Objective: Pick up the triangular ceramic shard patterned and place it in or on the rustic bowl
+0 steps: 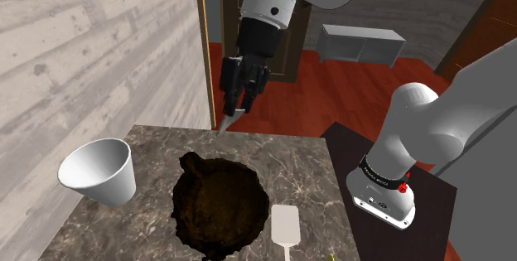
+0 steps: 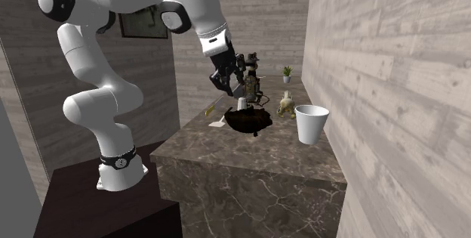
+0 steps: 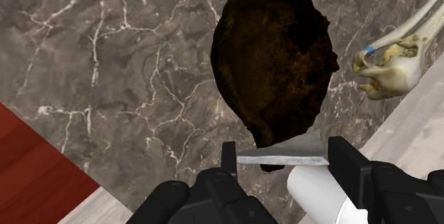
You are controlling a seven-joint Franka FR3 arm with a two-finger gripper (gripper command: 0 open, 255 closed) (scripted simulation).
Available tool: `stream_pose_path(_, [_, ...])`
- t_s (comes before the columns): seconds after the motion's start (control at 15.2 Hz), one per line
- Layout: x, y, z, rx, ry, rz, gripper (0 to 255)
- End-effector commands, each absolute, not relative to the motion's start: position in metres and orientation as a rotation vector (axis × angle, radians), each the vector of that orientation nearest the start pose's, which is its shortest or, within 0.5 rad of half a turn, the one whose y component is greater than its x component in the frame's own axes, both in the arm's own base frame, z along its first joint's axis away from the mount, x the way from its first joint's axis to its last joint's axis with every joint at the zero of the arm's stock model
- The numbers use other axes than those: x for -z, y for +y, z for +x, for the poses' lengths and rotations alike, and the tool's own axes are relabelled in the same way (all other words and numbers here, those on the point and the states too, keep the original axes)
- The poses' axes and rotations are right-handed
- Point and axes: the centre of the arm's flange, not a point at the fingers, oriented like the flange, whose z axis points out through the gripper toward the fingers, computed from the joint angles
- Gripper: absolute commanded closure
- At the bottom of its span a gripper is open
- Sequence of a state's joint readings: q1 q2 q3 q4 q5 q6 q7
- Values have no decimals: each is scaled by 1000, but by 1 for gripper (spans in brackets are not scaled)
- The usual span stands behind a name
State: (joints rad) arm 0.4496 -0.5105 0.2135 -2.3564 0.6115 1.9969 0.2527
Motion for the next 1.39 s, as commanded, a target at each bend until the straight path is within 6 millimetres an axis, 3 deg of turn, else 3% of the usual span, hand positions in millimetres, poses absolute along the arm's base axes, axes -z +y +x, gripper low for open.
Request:
stream_pose_path(0.0, [-538, 314, 290, -94, -230, -2642, 255])
stream_pose_path(0.26, [-543, 368, 260, -94, -230, -2642, 255])
stream_pose_path(1.32, [-459, 368, 260, -94, -230, -2642, 255])
